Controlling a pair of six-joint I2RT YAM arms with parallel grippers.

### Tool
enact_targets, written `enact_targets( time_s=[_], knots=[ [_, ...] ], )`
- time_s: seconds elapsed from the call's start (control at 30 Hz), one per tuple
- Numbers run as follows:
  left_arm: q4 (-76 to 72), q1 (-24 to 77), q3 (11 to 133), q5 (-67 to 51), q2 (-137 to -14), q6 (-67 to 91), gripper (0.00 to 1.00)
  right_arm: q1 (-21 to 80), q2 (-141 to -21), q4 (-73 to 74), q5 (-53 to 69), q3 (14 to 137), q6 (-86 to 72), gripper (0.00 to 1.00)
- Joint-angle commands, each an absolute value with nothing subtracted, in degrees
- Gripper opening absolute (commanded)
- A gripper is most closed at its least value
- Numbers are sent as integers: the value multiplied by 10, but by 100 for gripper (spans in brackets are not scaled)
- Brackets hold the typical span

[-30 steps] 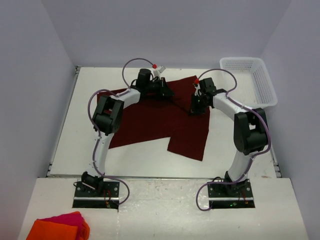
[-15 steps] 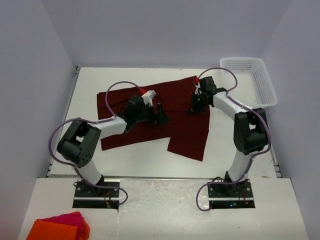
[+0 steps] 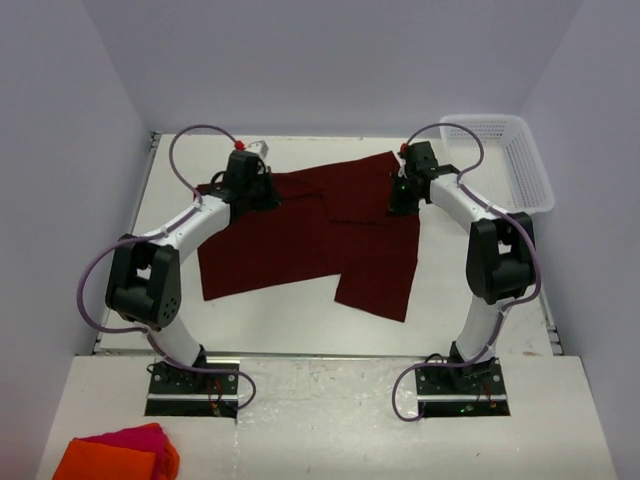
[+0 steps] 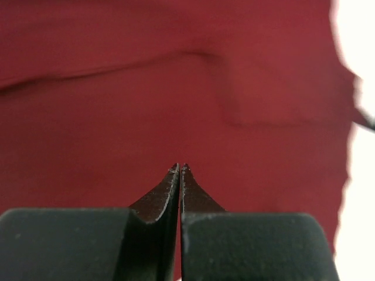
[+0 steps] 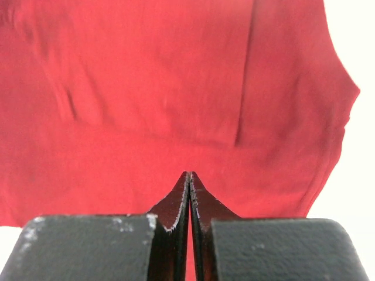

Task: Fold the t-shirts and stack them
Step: Fold the flattened tshirt in 1/3 of the way

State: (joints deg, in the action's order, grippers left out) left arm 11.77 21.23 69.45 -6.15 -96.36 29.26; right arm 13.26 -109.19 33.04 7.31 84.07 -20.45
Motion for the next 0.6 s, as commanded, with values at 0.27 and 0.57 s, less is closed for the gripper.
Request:
enact_targets(
  time_s=[0.27,0.57],
  knots=[
    [223,90,735,-3,-1034,319,0,135,-1045,301,185,799,-232,0],
    [240,89,724,-11,-1036,313,0,137,-1055,315,89,772,-254,0]
  ],
)
